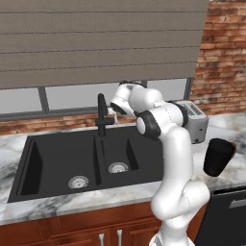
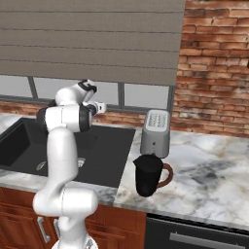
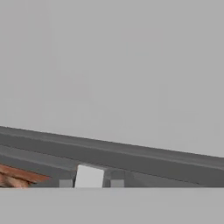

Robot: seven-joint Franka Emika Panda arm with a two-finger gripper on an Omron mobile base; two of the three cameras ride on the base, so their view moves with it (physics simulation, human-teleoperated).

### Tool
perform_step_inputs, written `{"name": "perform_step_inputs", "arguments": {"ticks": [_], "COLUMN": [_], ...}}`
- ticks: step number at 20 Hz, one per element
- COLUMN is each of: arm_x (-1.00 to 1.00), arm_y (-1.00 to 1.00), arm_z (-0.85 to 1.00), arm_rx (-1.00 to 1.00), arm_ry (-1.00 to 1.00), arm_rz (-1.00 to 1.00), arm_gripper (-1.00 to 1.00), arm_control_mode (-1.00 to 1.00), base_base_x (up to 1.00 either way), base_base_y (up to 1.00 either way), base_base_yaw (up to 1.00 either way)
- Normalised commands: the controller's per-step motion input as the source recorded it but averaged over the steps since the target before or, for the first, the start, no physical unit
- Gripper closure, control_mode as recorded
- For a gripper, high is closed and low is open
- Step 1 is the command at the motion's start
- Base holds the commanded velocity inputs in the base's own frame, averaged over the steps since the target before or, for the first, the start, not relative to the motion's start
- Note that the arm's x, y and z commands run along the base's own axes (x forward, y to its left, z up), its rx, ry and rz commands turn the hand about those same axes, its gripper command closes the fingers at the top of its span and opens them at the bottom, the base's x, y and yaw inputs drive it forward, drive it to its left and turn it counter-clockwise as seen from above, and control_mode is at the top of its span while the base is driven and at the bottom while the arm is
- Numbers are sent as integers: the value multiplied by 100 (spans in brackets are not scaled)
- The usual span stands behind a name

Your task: Turn on the sink faucet and place the jug under the water for a few seconds to fill it up.

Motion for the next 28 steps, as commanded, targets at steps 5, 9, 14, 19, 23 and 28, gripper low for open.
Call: {"name": "perform_step_inputs", "arguments": {"ticks": [5,9,14,19,23,28], "arm_x": [29,27,27,21,7,0], "arm_y": [-78,-87,-98,-100,-100,-100], "arm_z": [-52,-56,-64,-73,-76,-68], "arm_rx": [6,7,10,13,19,29], "arm_ry": [7,5,4,2,1,7], "arm_rz": [-14,-12,-10,-7,-5,-3], "arm_gripper": [100,100,100,100,100,100], "arm_control_mode": [-100,-100,-100,-100,-100,-100], "base_base_x": [0,0,0,0,0,0], "base_base_y": [0,0,0,0,0,0], "base_base_yaw": [0,0,0,0,0,0]}}
